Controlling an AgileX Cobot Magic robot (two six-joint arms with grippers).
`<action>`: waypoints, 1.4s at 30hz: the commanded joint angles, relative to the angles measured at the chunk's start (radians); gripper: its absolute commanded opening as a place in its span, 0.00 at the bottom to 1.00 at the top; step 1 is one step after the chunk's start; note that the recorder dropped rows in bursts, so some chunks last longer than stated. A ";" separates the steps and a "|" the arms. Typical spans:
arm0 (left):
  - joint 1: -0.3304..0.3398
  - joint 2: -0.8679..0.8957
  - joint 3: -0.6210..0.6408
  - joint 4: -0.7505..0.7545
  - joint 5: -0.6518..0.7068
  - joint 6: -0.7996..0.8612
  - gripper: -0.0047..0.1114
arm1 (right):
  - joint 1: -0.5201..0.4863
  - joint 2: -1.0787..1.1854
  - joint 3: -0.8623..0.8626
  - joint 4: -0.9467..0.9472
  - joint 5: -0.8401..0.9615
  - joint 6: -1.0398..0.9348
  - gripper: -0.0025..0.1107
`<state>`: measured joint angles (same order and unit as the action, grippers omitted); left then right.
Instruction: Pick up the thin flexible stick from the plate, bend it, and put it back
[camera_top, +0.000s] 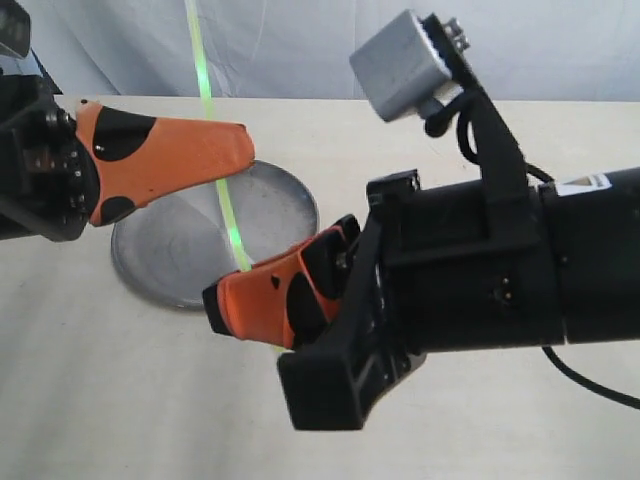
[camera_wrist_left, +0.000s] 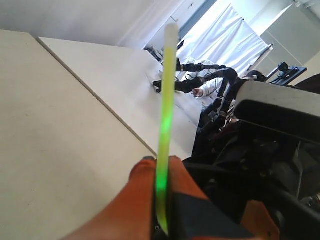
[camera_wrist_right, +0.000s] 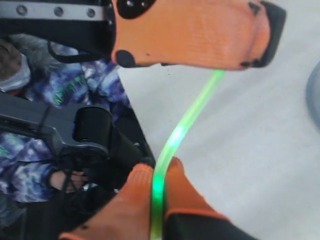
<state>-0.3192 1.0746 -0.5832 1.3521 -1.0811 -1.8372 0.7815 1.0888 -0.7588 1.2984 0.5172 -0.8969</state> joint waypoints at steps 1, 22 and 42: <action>-0.004 0.008 0.008 0.013 0.018 0.037 0.04 | -0.001 -0.012 -0.014 -0.068 -0.039 -0.019 0.01; -0.004 0.008 0.008 -0.105 -0.140 -0.017 0.04 | -0.001 0.212 -0.014 -0.202 -0.214 -0.017 0.02; -0.002 0.008 0.008 -0.098 -0.054 0.118 0.12 | -0.001 0.132 -0.014 -0.202 -0.042 -0.017 0.02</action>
<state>-0.3174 1.0946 -0.5723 1.3114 -1.1224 -1.7467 0.7882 1.2361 -0.7816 1.1080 0.4111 -0.9173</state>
